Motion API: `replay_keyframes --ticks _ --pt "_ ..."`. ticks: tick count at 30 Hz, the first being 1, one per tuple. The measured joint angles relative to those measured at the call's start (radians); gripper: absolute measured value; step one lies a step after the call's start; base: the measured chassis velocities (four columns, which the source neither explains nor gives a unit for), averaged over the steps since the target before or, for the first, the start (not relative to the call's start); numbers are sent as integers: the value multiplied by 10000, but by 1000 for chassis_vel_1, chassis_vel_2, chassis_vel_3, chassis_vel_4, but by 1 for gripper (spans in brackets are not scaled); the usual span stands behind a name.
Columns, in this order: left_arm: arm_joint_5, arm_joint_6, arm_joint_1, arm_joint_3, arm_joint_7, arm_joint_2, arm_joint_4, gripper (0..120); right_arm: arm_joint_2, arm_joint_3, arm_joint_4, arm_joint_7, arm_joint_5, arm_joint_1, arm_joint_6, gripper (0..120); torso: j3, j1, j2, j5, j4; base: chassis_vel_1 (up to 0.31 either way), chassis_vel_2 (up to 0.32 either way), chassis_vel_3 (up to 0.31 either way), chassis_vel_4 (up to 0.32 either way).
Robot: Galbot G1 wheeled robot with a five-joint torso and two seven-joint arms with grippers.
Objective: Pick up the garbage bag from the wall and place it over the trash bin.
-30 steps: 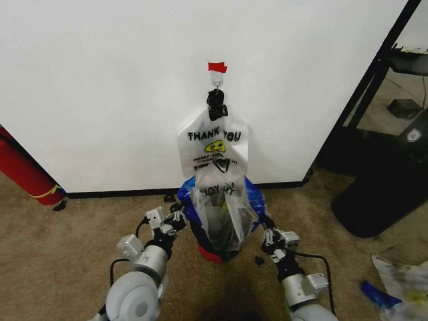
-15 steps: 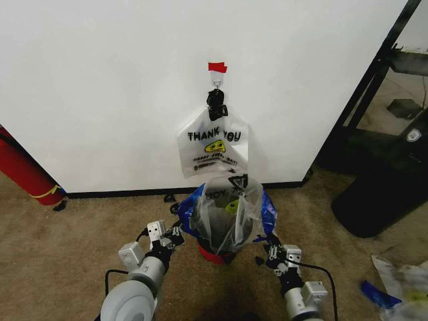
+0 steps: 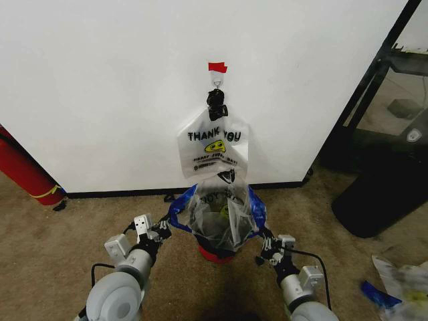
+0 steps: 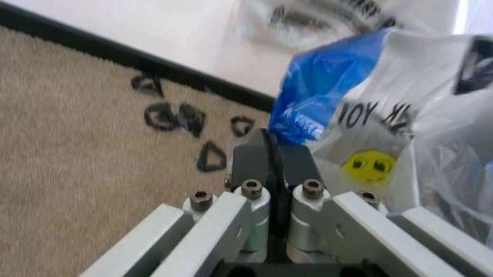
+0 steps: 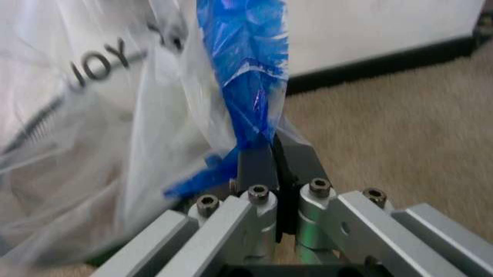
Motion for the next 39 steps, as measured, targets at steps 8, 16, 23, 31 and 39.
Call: replay_keyframes --ticks 8,16,23,31,39 --pt "10 299 -7 161 -100 -20 394 0 -45 80 -23 426 -15 -109 -349 0 0 0 0 1 -1 0 0 0 0" --pt "-291 705 -165 118 -373 104 500 0 -76 125 -203 781 2 150 -1074 0 0 0 0 2 0 0 0 0 0" --pt "-361 1245 258 -72 -450 411 312 0 -294 215 -26 702 75 77 -1354 0 0 0 2 2 0 0 0 0 0" --pt "-301 1417 -129 267 -479 172 1201 0 -260 -14 -745 800 288 817 -1649 0 0 0 2 1 0 0 0 0 0" --pt "-275 1490 -785 589 -482 -159 1842 0 -256 -305 -1406 922 717 1675 -2062 0 0 0 2 1 0 0 0 0 0"
